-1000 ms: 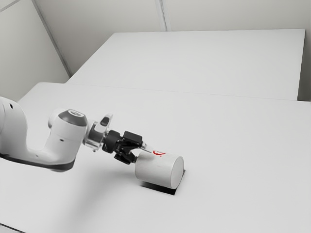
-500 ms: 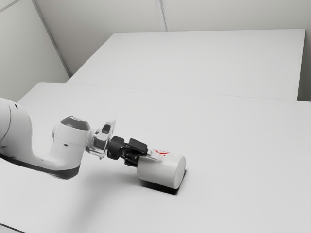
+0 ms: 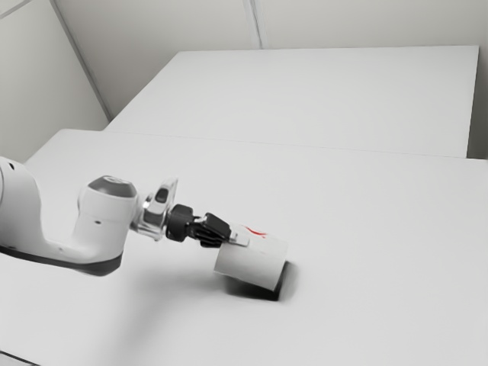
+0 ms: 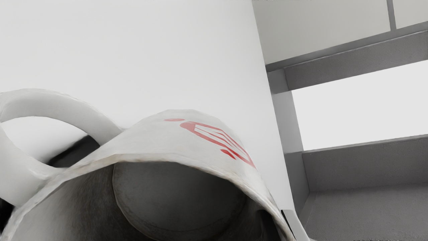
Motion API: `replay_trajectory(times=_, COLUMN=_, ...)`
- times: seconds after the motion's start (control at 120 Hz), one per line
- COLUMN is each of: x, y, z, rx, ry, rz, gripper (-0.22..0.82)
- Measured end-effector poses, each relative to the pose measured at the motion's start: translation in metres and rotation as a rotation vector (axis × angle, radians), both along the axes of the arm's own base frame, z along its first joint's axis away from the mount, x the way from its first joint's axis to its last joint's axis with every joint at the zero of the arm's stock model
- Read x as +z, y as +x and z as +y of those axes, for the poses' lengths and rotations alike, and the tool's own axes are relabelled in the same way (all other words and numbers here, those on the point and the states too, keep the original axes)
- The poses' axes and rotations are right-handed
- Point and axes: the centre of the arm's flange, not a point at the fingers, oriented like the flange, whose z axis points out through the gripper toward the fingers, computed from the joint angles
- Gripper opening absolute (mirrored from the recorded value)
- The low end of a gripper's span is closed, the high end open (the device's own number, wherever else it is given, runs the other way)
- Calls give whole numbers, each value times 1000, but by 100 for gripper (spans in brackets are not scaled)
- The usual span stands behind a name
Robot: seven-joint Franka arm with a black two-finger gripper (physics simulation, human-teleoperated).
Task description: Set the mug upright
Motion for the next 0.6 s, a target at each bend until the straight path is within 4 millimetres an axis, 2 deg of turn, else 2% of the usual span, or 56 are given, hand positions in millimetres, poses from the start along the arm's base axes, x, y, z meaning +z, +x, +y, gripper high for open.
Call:
replay_trajectory(times=0.158, x=23, y=3, z=-4, rx=-16, ry=-1, rz=-64, gripper=-17)
replay_trajectory(times=0.3, x=58, y=21, z=-3, rx=-45, ry=25, rz=-143, gripper=-17)
replay_trajectory(times=0.45, x=110, y=46, z=1, rx=-159, ry=175, rz=-223, gripper=-18)
replay_trajectory(times=0.6, x=144, y=52, z=12, rx=-263, ry=392, rz=-219, gripper=-18)
